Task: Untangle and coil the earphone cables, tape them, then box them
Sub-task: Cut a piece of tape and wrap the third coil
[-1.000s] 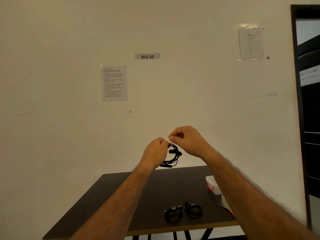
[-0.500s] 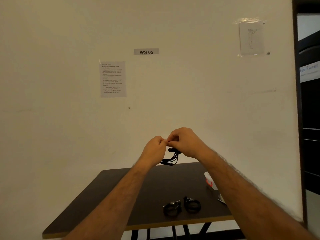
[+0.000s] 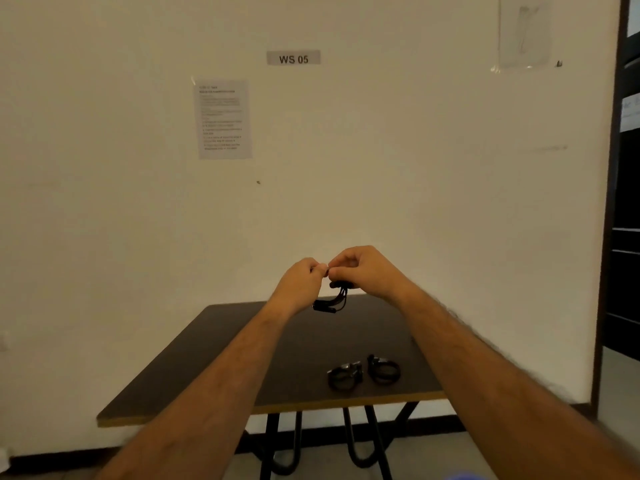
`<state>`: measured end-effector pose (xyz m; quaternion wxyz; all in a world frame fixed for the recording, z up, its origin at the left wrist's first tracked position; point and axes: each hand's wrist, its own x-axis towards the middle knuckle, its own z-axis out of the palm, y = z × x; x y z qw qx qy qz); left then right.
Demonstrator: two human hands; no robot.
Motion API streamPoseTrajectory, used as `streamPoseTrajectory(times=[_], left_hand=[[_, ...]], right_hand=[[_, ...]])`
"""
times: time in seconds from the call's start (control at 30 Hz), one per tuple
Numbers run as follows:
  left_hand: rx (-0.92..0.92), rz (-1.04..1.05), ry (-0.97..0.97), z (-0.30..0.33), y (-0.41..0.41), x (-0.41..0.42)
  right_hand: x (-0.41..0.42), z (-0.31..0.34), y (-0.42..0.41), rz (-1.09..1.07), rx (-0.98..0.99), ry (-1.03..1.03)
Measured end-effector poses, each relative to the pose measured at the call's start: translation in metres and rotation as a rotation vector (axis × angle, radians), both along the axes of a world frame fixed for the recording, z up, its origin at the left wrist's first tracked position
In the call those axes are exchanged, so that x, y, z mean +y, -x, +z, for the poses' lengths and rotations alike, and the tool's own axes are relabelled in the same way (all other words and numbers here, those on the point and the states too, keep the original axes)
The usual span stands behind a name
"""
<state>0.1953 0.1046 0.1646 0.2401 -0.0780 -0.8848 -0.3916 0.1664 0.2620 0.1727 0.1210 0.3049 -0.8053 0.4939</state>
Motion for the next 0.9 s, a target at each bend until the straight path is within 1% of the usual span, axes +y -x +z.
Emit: streamPoseTrajectory(times=[0.17, 0.27, 0.4, 0.53, 0.6, 0.73, 0.9], left_hand=[[-0.081, -0.041, -0.148, -0.023, 0.010, -0.009], [-0.134, -0.024, -0.210, -0.048, 0.019, -0.015], [-0.252, 0.005, -0.337, -0.089, 0.032, -0.028], [-0.394, -0.007, -0.530, -0.135, 0.041, -0.043], [-0.459, -0.004, -0.590, -0.156, 0.044, -0.053], [-0.518, 0.006, -0.625, -0.176, 0.052, -0.064], [-0.551, 0.087, -0.582, -0.185, 0.076, -0.067]], right_hand=[[-0.005, -0.024, 0.010, -0.031, -0.098, -0.023], [-0.015, -0.046, 0.018, -0.078, -0.145, -0.038], [-0.033, -0.087, 0.034, -0.136, -0.226, -0.041], [-0.044, -0.134, 0.053, -0.189, -0.318, 0.009], [-0.046, -0.152, 0.061, -0.216, -0.357, 0.013], [-0.052, -0.169, 0.079, -0.236, -0.428, 0.010], [-0.062, -0.176, 0.110, -0.259, -0.452, -0.069]])
